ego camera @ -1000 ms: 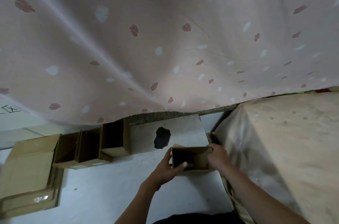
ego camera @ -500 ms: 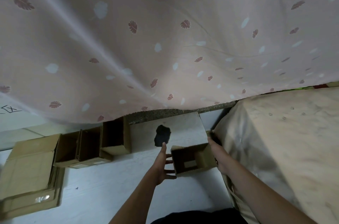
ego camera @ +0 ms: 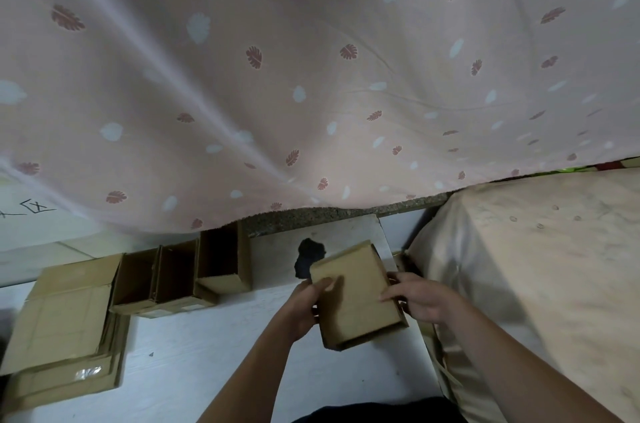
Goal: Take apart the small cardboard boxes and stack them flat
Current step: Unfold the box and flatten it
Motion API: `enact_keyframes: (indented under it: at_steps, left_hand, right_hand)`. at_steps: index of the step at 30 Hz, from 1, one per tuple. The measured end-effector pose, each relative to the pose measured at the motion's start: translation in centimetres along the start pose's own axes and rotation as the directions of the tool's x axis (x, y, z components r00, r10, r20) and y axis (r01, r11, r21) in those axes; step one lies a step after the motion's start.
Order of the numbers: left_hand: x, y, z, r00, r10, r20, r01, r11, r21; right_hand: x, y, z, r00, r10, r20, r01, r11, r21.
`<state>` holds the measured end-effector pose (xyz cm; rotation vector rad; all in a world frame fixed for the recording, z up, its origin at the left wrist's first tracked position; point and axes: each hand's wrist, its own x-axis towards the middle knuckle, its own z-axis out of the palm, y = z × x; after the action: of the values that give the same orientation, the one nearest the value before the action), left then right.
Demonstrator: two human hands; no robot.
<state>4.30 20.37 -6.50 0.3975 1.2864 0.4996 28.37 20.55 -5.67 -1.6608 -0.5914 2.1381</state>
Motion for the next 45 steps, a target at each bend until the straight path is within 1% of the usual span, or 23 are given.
enact_keyframes:
  at_steps: [3, 5, 6, 8, 11, 14, 15, 17, 19, 20, 22, 23, 24, 26, 27, 29, 32, 33, 35, 36, 38, 41, 45]
  left_hand:
    - [0.0, -0.2, -0.2, 0.998, -0.018, -0.054, 0.011, 0.992, -0.129]
    - [0.0, -0.4, -0.7, 0.997, -0.025, -0.073, 0.009, 0.979, -0.206]
    - [-0.1, -0.5, -0.9, 0.997, -0.023, -0.071, 0.006, 0.975, -0.224]
    - [-0.3, -0.9, -1.0, 0.996, 0.001, -0.092, -0.019, 0.982, -0.189]
    - [-0.2, -1.7, -1.3, 0.987, 0.060, -0.147, -0.076, 0.991, -0.111]
    - [0.2, -2.2, -1.7, 0.991, 0.082, -0.104, -0.097, 0.985, -0.140]
    - [0.2, -2.2, -1.7, 0.993, 0.084, -0.087, -0.095, 0.986, -0.137]
    - [0.1, -2.5, -1.5, 0.995, 0.085, -0.057, -0.087, 0.996, -0.035]
    - [0.2, -2.9, -1.3, 0.995, 0.098, -0.034, -0.090, 0.977, 0.195]
    - [0.2, -3.0, -1.1, 0.992, 0.122, -0.035, -0.102, 0.931, 0.351]
    - [0.6, -3.4, -0.8, 0.982, 0.187, -0.037, -0.120, 0.758, 0.641]
    - [0.8, -3.4, -0.6, 0.976, 0.215, -0.030, -0.126, 0.675, 0.727]
    - [1.0, -3.4, -0.3, 0.973, 0.228, -0.025, -0.127, 0.627, 0.769]
    - [1.2, -3.1, 0.4, 0.975, 0.220, -0.016, -0.124, 0.605, 0.787]
    - [1.2, -2.8, 0.8, 0.978, 0.207, -0.015, -0.115, 0.602, 0.791]
    - [1.4, -2.5, 1.6, 0.983, 0.180, -0.025, -0.082, 0.566, 0.820]
    - [1.7, -2.5, 2.7, 0.983, 0.178, -0.039, -0.052, 0.478, 0.877]
    - [1.8, -2.6, 2.9, 0.981, 0.189, -0.040, -0.052, 0.459, 0.887]
    - [1.8, -2.7, 3.3, 0.973, 0.225, -0.056, -0.053, 0.451, 0.891]
    - [1.8, -2.6, 3.4, 0.968, 0.241, -0.068, -0.052, 0.459, 0.887]
    - [1.7, -2.3, 3.5, 0.959, 0.265, -0.097, -0.052, 0.503, 0.863]
    - [1.6, -2.0, 3.7, 0.951, 0.278, -0.137, -0.063, 0.606, 0.793]
    - [1.2, -2.5, 3.6, 0.961, 0.246, -0.130, -0.077, 0.682, 0.727]
  right_hand:
    - [0.3, 0.2, 0.2, 0.998, -0.066, -0.009, 0.065, 0.988, -0.141]
    - [0.2, 0.5, 0.7, 0.994, -0.108, -0.014, 0.104, 0.981, -0.161]
    - [0.1, 0.7, 0.9, 0.992, -0.127, -0.025, 0.123, 0.984, -0.128]
    - [0.2, 1.3, 1.3, 0.987, -0.148, -0.057, 0.146, 0.989, -0.039]
    - [0.5, 1.9, 1.9, 0.986, -0.104, -0.132, 0.120, 0.986, 0.116]
    - [0.7, 2.5, 2.3, 0.989, -0.030, -0.147, 0.069, 0.961, 0.269]
    - [0.8, 2.6, 2.3, 0.990, -0.018, -0.141, 0.056, 0.960, 0.275]
    - [0.9, 2.6, 2.3, 0.987, -0.013, -0.162, 0.042, 0.983, 0.180]
    - [1.1, 2.6, 2.4, 0.973, -0.022, -0.228, 0.037, 0.998, 0.058]
    - [1.2, 2.7, 2.4, 0.967, -0.033, -0.254, 0.036, 0.999, 0.004]
    - [1.5, 2.7, 2.6, 0.957, -0.068, -0.282, 0.059, 0.997, -0.038]
    - [1.6, 2.6, 2.5, 0.955, -0.085, -0.282, 0.090, 0.996, 0.004]
    - [1.8, 2.5, 2.4, 0.956, -0.094, -0.277, 0.126, 0.987, 0.100]
    - [1.8, 2.2, 2.4, 0.954, -0.103, -0.281, 0.185, 0.941, 0.283]
    - [1.7, 2.1, 2.5, 0.949, -0.105, -0.299, 0.198, 0.933, 0.299]
    - [1.1, 2.1, 3.0, 0.933, -0.086, -0.348, 0.166, 0.964, 0.206]
    - [0.5, 2.5, 4.5, 0.917, -0.045, -0.397, 0.034, 0.999, -0.035]
    - [0.4, 2.7, 5.0, 0.912, -0.064, -0.406, 0.015, 0.992, -0.123]
    - [0.6, 3.0, 5.7, 0.883, -0.160, -0.441, 0.021, 0.952, -0.304]
    - [0.7, 3.0, 5.9, 0.867, -0.208, -0.453, 0.040, 0.935, -0.353]
    - [0.5, 3.0, 6.2, 0.848, -0.259, -0.461, 0.078, 0.924, -0.375]
    - [-0.1, 2.6, 6.2, 0.856, -0.258, -0.449, 0.049, 0.904, -0.425]
    - [0.0, 2.8, 5.9, 0.867, -0.253, -0.429, 0.008, 0.869, -0.495]
